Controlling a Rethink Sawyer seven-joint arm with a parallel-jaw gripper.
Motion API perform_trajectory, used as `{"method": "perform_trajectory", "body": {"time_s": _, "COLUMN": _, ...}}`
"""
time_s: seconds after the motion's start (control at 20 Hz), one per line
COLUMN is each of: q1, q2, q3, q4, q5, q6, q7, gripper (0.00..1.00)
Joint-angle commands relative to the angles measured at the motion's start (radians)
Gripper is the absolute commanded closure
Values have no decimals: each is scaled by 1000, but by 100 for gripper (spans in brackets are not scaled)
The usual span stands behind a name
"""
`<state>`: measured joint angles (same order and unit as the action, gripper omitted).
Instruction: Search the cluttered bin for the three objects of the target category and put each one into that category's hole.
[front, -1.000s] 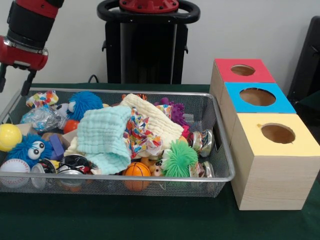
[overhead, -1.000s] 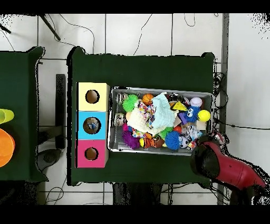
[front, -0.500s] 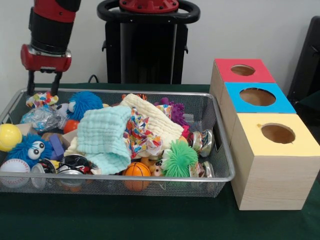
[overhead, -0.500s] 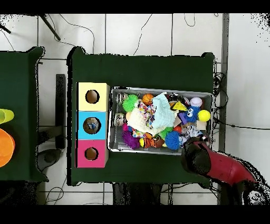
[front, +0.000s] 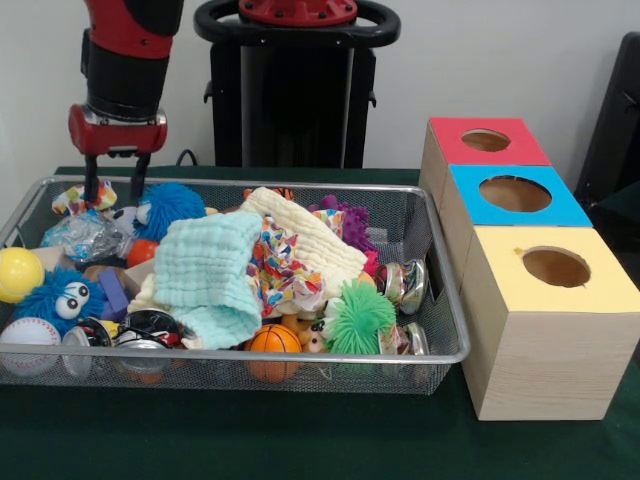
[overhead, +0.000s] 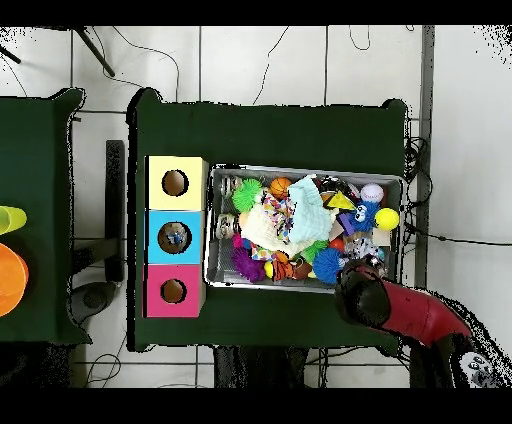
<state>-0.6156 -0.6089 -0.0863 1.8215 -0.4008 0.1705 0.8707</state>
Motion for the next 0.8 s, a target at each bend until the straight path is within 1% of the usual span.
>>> {"method": "perform_trajectory", "body": {"time_s": 0.05, "q1": -50, "q2": 101, "q3": 95, "q4": -74, "q5": -58, "q6": -31, "q7": 105, "gripper": 0}}
{"method": "perform_trajectory", "body": {"time_s": 0.25, "q1": -64, "q2": 116, "q3": 108, "q4": -87, "q5": -70, "q6": -29, "q7": 95, "gripper": 0}}
{"method": "perform_trajectory", "body": {"time_s": 0.4, "q1": -66, "q2": 131, "q3": 108, "q4": -101, "q5": -80, "q6": -53, "q7": 103, "gripper": 0}}
{"method": "perform_trajectory", "body": {"time_s": 0.6, "q1": -51, "q2": 142, "q3": 95, "q4": -125, "q5": -103, "q6": -93, "q7": 116, "gripper": 0}}
{"method": "perform_trajectory", "body": {"time_s": 0.7, "q1": -65, "q2": 147, "q3": 113, "q4": -133, "q5": -115, "q6": -92, "q7": 106, "gripper": 0}}
{"method": "perform_trajectory", "body": {"time_s": 0.8, "q1": -54, "q2": 145, "q3": 102, "q4": -143, "q5": -130, "q6": -110, "q7": 111, "gripper": 0}}
